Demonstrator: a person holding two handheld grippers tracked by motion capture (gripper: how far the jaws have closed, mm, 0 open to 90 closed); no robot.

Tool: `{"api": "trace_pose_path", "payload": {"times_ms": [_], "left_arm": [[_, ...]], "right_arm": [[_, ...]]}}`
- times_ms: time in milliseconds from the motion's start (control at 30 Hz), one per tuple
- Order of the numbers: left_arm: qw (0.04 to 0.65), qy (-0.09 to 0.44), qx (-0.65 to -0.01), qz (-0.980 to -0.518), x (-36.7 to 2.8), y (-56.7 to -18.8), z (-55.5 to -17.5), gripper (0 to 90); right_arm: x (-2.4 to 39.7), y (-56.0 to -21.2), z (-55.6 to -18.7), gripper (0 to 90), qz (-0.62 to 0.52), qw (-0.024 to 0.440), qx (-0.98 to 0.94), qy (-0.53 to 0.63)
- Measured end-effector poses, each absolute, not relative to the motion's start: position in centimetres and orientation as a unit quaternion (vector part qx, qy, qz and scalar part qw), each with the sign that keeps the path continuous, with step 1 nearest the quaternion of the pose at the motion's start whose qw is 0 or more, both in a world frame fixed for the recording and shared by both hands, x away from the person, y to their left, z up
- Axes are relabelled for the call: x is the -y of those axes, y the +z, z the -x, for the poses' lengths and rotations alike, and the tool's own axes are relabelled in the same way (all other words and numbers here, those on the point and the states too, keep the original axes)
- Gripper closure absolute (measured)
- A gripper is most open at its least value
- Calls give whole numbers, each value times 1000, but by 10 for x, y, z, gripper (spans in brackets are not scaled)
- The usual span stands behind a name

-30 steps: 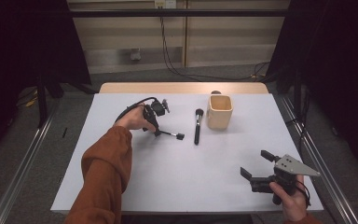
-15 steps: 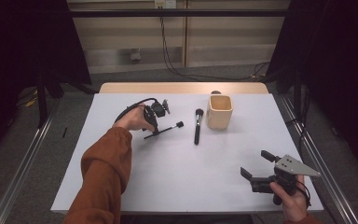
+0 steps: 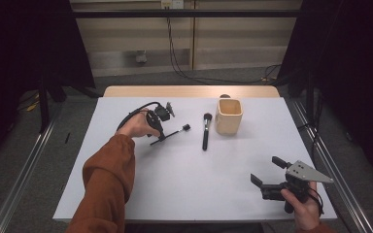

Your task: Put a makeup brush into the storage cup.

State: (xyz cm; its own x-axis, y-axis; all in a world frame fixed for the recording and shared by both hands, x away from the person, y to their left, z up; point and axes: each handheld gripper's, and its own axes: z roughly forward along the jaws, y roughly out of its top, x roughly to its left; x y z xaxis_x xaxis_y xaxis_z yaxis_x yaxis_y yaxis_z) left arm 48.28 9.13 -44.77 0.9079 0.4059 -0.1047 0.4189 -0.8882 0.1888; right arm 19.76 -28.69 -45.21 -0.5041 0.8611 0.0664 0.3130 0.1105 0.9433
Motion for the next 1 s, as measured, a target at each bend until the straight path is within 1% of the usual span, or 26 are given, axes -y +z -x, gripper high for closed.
{"api": "trace_pose_path", "payload": {"times_ms": [133, 200, 300, 433, 500, 533, 667, 767, 800, 1000], "left_arm": [[113, -30, -224, -968, -95, -448, -479, 859], [127, -30, -229, -965, -99, -446, -478, 859], [160, -37, -230, -959, -105, -440, -476, 859], [208, -27, -236, -949, -114, -432, -472, 859], [229, -22, -249, -941, -118, -431, -470, 859], [227, -8, -250, -941, -120, -429, -470, 859], [257, 0, -269, -928, -126, -427, -467, 858], [293, 5, -290, -911, -128, -426, -463, 859], [297, 4, -278, -913, -130, -425, -463, 858], [348, 5, -298, -889, -132, -429, -456, 858]], "right_arm": [[286, -452, -198, 0, -420, 264, -698, 516], [285, -452, -198, 0, -419, 264, -698, 517], [285, -452, -199, 0, -419, 264, -698, 517], [286, -452, -199, 0, -419, 263, -697, 519], [285, -452, -199, 0, -418, 263, -698, 519], [285, -452, -199, 0, -418, 262, -698, 518], [285, -452, -200, 0, -418, 262, -699, 518], [284, -452, -200, 0, -417, 262, -699, 518], [284, -452, -200, 0, -417, 262, -699, 518], [284, -452, -200, 0, -418, 263, -699, 518]]}}
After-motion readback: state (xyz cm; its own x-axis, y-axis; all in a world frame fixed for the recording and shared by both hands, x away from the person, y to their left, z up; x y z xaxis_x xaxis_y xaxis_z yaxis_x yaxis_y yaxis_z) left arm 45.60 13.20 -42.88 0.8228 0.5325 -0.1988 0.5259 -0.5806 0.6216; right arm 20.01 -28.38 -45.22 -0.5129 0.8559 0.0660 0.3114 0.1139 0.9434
